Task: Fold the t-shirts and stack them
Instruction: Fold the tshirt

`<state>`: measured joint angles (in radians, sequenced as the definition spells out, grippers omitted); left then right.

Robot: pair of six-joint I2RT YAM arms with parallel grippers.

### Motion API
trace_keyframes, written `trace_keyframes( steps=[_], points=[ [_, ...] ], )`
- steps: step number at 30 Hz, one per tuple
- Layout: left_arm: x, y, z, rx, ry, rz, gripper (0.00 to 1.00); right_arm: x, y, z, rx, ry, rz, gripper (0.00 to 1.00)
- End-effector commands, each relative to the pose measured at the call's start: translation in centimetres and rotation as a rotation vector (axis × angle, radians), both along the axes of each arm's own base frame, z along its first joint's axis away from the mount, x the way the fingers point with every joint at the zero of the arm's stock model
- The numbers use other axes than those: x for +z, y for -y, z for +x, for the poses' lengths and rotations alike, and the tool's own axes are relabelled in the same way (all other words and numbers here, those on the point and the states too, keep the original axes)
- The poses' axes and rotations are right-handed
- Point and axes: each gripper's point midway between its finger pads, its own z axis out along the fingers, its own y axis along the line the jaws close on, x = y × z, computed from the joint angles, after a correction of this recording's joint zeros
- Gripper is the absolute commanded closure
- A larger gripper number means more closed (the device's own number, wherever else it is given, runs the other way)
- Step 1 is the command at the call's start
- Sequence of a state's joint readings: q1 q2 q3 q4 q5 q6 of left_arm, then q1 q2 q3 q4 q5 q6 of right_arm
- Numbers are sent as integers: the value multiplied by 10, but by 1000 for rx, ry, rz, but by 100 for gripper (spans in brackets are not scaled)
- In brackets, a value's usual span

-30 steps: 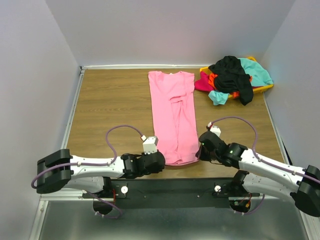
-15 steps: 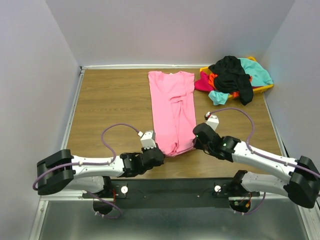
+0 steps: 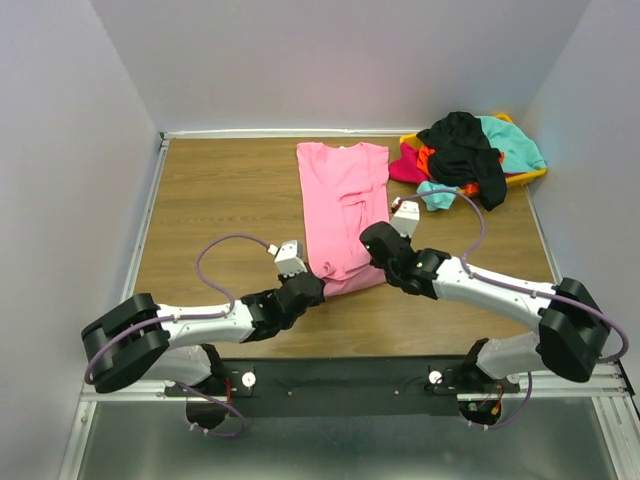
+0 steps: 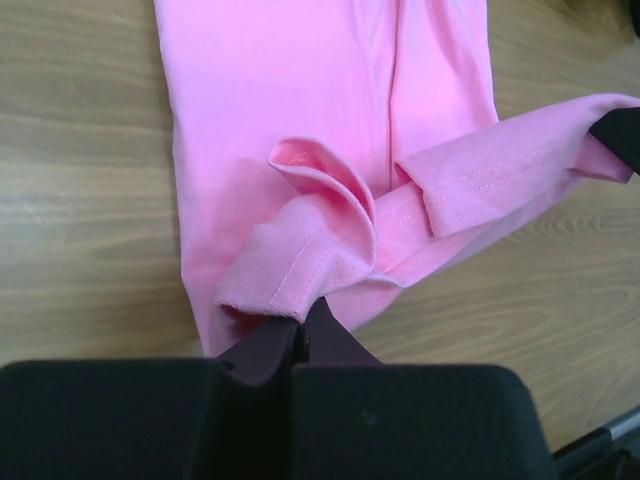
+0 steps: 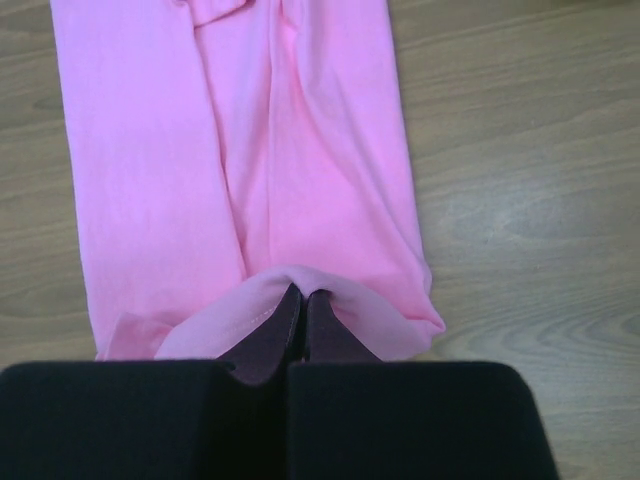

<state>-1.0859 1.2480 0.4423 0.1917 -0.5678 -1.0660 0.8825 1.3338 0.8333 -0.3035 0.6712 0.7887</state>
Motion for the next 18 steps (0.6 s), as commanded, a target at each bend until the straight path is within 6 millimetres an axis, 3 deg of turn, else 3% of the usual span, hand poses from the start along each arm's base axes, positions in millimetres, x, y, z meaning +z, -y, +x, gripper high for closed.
trace_keyframes(
  steps=[1, 7, 12, 18],
  points=[
    [12, 1, 20, -9, 99, 17, 100, 15, 7, 29, -77, 93, -80, 100],
    [32, 20, 43, -55, 166, 58, 100, 13, 7, 52, -88, 104, -77, 99],
    [38, 35, 64, -109, 201, 121, 100, 4, 12, 75, -86, 84, -60, 100],
    [43, 47, 94, -132, 228, 165, 100, 7, 18, 103, -91, 88, -45, 100]
  ],
)
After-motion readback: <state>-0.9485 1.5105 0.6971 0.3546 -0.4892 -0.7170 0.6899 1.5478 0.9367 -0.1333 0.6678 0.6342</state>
